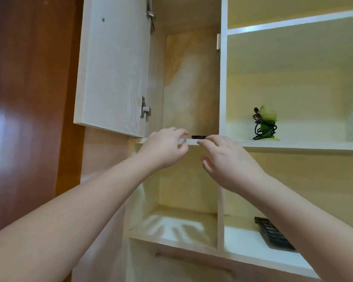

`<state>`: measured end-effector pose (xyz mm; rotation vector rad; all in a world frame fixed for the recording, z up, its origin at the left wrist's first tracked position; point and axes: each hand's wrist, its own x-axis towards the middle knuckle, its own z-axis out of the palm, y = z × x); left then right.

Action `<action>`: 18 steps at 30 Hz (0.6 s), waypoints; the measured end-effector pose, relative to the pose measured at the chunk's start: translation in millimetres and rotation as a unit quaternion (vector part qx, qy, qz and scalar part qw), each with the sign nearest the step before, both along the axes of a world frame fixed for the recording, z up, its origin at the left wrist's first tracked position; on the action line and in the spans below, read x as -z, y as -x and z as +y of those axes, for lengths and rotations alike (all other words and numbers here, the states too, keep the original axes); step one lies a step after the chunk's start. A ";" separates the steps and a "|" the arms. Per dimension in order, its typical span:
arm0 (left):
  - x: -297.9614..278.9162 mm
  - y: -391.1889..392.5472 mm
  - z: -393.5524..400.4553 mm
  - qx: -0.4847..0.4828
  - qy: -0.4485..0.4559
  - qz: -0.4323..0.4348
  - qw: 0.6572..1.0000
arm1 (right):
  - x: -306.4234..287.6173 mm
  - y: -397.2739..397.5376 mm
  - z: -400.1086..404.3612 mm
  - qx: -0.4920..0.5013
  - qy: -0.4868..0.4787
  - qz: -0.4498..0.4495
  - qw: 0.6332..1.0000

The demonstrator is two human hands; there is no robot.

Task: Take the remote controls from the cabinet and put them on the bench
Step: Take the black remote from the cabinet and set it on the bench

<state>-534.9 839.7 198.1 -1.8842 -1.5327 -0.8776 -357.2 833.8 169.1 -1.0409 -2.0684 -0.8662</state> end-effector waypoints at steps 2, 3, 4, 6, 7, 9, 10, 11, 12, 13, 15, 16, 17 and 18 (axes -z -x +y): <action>-5.4 7.3 10.8 0.020 0.000 -0.025 0.999 | -11.3 5.3 4.0 0.000 -0.004 0.015 1.000; -7.7 10.8 15.5 0.030 0.000 -0.035 0.999 | -16.9 8.1 6.0 0.000 -0.003 0.024 1.000; -10.1 14.0 20.2 0.038 0.001 -0.044 0.998 | -22.0 10.7 7.8 0.001 -0.002 0.033 0.999; -15.0 20.0 28.0 0.051 0.010 -0.060 0.997 | -31.9 17.7 12.9 0.000 0.004 0.043 0.999; -17.8 22.7 31.8 0.058 0.016 -0.071 0.996 | -36.8 21.6 16.1 0.001 0.012 0.044 0.999; -23.5 25.9 38.9 0.078 0.029 -0.100 0.991 | -46.7 28.9 21.8 0.000 0.050 0.051 0.997; -27.2 26.5 43.0 0.089 0.035 -0.115 0.989 | -51.9 32.2 24.0 -0.002 0.077 0.061 0.995; -30.9 26.1 46.4 0.097 0.041 -0.127 0.986 | -56.6 35.0 26.1 -0.004 0.104 0.073 0.992; -35.1 24.5 49.5 0.103 0.047 -0.133 0.985 | -60.3 37.4 28.1 -0.005 0.121 0.084 0.989; -39.3 22.1 51.6 0.105 0.054 -0.131 0.984 | -63.5 39.5 30.3 -0.005 0.131 0.090 0.987; -46.9 15.3 54.2 0.105 0.072 -0.102 0.987 | -66.7 41.5 34.2 0.000 0.138 0.097 0.986; -49.6 11.4 55.5 0.105 0.086 -0.084 0.987 | -67.5 41.6 35.9 0.006 0.140 0.101 0.985; -51.5 7.9 57.1 0.102 0.104 -0.068 0.987 | -68.4 41.8 37.5 0.013 0.140 0.104 0.985; -52.7 4.9 59.0 0.098 0.125 -0.055 0.986 | -69.1 41.6 38.8 0.019 0.139 0.105 0.985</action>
